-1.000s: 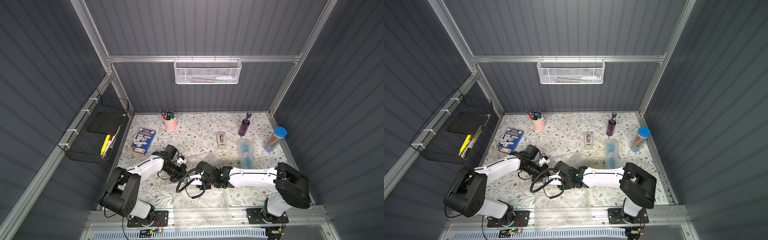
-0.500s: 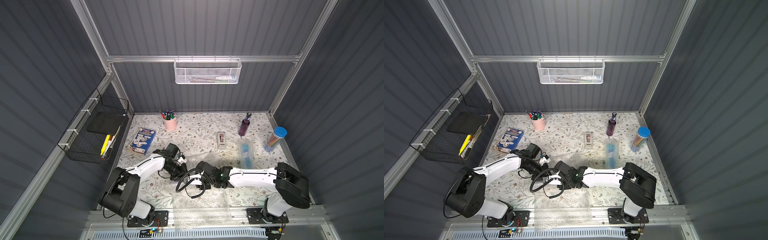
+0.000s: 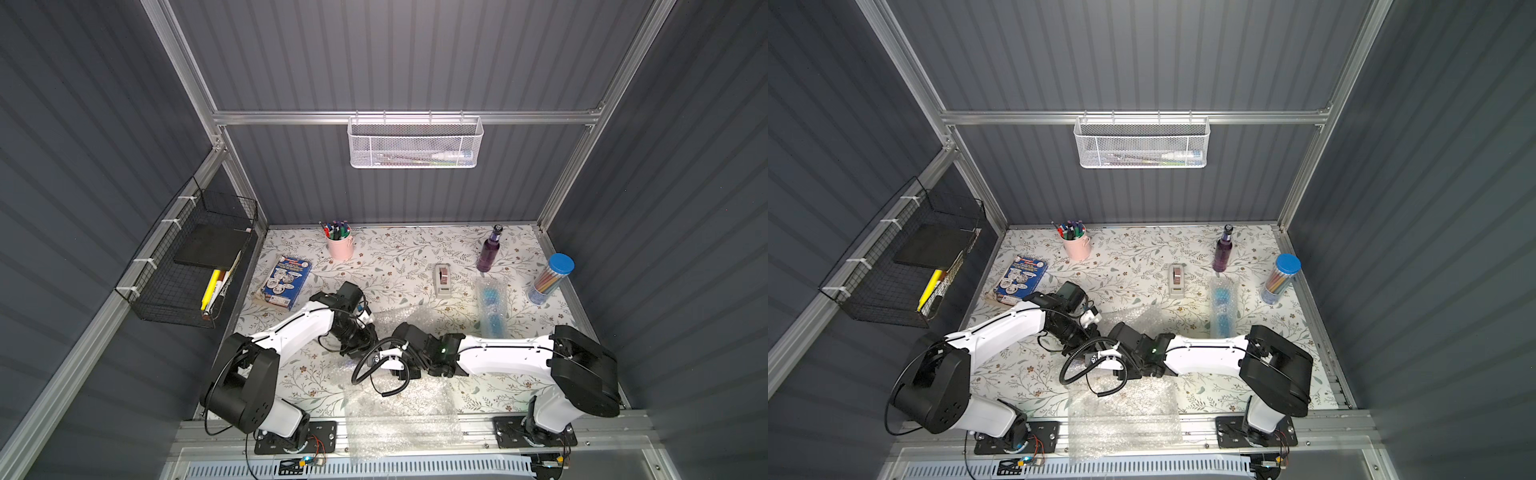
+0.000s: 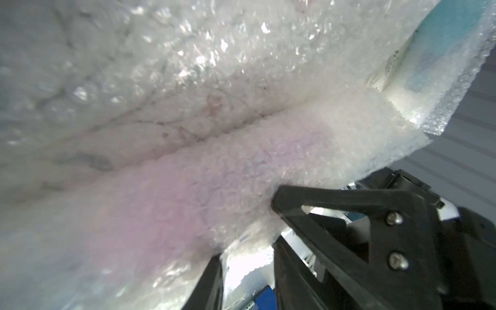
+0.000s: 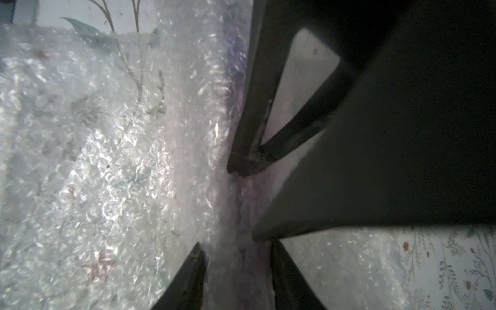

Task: Wrap wine bottles in bubble wrap
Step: Stick the tape on the bubble wrap.

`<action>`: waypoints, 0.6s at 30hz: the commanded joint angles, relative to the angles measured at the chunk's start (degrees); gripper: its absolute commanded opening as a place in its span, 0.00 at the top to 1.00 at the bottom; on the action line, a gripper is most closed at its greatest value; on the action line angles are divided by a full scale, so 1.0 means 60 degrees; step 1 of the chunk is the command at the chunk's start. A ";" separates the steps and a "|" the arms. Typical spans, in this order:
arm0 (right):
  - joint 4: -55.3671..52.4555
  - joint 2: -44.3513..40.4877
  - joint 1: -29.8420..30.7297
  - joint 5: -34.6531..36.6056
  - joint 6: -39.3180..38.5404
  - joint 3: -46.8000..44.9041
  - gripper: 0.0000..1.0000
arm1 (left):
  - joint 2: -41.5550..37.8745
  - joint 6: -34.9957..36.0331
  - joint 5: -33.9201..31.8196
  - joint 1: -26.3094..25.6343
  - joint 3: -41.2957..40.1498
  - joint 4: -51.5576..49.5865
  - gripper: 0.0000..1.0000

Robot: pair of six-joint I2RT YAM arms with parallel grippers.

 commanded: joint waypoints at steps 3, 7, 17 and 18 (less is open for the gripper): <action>-0.0897 0.0181 0.0170 -0.0644 0.0245 -0.0417 0.60 | 0.0288 -0.0134 -0.1136 -0.0112 0.0037 -0.0567 0.66; -0.0829 0.0194 0.0170 -0.0662 0.0285 -0.0406 0.61 | 0.0252 -0.0272 -0.0958 -0.0262 0.0231 -0.0437 0.66; -0.0778 0.0171 0.0171 -0.0789 0.0284 -0.0491 0.63 | -0.0281 -0.0663 -0.0442 -0.0262 0.0895 -0.0243 0.73; -0.0779 0.0168 0.0170 -0.0776 0.0291 -0.0491 0.63 | -0.0292 -0.0651 -0.0321 -0.0275 0.0871 -0.0252 0.75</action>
